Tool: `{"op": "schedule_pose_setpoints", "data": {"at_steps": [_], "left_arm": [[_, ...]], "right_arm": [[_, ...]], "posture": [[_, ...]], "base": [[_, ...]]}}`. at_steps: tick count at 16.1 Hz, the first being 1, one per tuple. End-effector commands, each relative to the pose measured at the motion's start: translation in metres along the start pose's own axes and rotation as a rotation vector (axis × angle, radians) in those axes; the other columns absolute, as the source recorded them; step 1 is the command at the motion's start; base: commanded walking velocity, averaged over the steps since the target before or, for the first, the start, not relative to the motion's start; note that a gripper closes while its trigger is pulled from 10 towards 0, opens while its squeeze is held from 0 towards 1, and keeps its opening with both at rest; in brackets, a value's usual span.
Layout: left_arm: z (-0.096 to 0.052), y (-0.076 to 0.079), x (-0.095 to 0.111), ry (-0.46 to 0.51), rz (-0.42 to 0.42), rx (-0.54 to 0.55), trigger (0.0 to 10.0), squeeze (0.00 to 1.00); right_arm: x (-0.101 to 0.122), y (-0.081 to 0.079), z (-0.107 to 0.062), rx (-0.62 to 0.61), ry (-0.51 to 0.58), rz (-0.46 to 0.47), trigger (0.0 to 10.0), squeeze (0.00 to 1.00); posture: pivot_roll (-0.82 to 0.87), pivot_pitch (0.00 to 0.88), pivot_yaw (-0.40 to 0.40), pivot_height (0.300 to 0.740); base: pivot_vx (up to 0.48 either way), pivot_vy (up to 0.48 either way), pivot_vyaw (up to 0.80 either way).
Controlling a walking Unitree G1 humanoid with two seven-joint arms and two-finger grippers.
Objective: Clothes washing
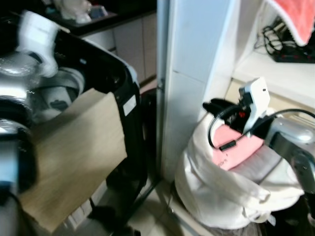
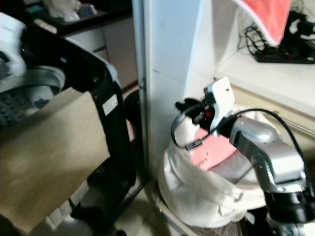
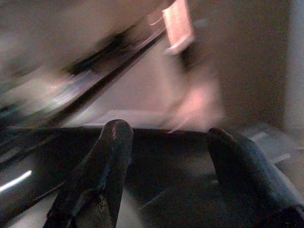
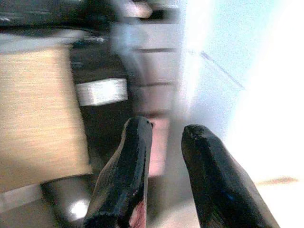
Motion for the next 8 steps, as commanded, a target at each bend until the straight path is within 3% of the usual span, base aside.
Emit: {"op": "schedule_pose_setpoints", "data": {"at_steps": [1,2,4,6,7,8], "left_arm": [[0.006,0.049,0.016,0.166,-0.136,-0.159,10.0,0.00],[0.006,0.055,0.016,0.181,-0.169,-0.146,10.0,0.00],[0.005,0.088,-0.001,0.157,-0.242,-0.023,10.0,0.00],[-0.003,0.106,0.003,0.193,-0.253,0.051,10.0,0.00],[-0.009,0.115,0.006,0.185,-0.281,0.059,10.0,0.00],[-0.013,0.119,0.009,0.178,-0.259,0.071,10.0,0.00]], "right_arm": [[-0.001,0.013,-0.003,-0.152,0.050,-0.006,10.0,0.00],[0.001,0.013,-0.004,-0.165,0.073,-0.003,10.0,0.00],[0.013,0.008,-0.013,-0.272,0.220,0.040,10.0,0.00],[0.023,-0.007,-0.016,-0.260,0.336,0.112,10.0,0.00],[0.028,-0.017,-0.016,-0.236,0.364,0.099,10.0,0.00],[0.032,-0.023,-0.016,-0.223,0.385,0.072,10.0,0.00]], "posture": [[-0.11,0.000,0.060,0.740],[-0.11,0.000,0.061,0.740],[-0.12,0.000,0.066,0.740],[-0.12,0.000,0.068,0.740],[-0.12,0.000,0.072,0.740],[-0.12,0.000,0.074,0.740]], "base": [[0.000,0.000,0.00],[0.000,0.000,0.00],[0.000,0.000,0.00],[0.000,0.000,0.00],[0.000,0.000,0.00],[0.000,0.000,0.80]]}}
Point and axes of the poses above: a point about 5 cm out from each wrist's last joint towards the gripper, its own z axis pointing out of the wrist towards the gripper, its own x axis along the axis of the wrist's last joint, y = z × x, the point moved 2 cm from there along z, pointing out of the wrist towards the gripper, and after that the axes turned 5 degrees about z, right-handed, at the moved point
